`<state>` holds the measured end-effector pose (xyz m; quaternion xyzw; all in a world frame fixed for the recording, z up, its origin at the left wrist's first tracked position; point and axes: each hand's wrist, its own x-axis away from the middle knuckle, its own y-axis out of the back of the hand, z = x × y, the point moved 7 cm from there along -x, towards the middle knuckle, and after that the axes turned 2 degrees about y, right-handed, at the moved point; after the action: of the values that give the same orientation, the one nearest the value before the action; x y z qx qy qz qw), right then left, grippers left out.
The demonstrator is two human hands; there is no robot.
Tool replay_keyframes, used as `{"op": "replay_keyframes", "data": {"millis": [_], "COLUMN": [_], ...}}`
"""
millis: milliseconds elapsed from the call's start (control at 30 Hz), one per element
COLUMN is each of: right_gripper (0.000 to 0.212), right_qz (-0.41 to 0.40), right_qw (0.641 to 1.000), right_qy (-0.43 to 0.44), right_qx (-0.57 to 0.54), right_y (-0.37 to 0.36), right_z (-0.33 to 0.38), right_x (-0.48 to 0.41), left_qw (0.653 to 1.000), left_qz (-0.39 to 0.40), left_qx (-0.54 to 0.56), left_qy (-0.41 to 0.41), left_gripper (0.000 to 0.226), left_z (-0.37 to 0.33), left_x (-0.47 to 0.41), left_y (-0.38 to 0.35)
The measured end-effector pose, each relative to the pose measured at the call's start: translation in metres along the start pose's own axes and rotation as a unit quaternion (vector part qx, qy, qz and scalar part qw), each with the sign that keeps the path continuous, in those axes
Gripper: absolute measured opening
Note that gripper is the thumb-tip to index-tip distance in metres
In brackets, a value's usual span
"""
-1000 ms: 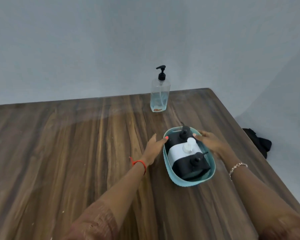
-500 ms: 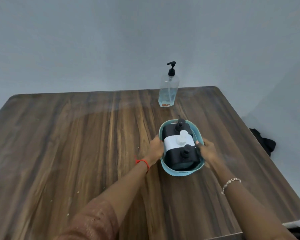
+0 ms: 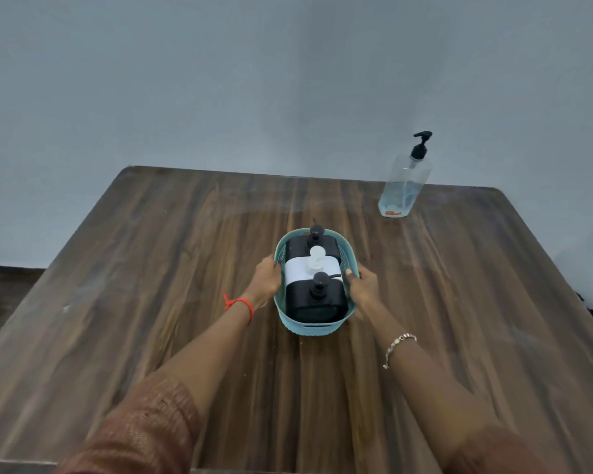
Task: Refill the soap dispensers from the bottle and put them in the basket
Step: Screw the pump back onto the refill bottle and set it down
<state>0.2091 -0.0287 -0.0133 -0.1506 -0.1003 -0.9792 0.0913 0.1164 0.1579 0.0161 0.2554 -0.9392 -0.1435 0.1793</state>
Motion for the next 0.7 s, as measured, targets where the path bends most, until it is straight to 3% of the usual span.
{"op": "replay_keyframes", "data": {"millis": [233,433,700], "right_gripper": [0.013,0.024,0.030], "right_qz": [0.017,0.042,0.052], "right_qw": [0.996,0.989,0.981], "right_qy": [-0.001,0.028,0.063], "right_qx": [0.082,0.139,0.178], "right_y": [-0.017,-0.019,-0.019], "right_z": [-0.015,-0.009,-0.011], "right_x": [-0.006,-0.001,0.032], "left_qw": [1.000,0.999,0.997], "left_qz": [0.000,0.012,0.073], "left_qx": [0.026,0.034,0.000], "left_qy": [0.000,-0.004,0.001], "left_gripper": [0.024,0.031,0.054], "left_z": [0.022,0.024,0.033], "left_x": [-0.001,0.005,0.038], "left_y": [0.012,0.012,0.003]}}
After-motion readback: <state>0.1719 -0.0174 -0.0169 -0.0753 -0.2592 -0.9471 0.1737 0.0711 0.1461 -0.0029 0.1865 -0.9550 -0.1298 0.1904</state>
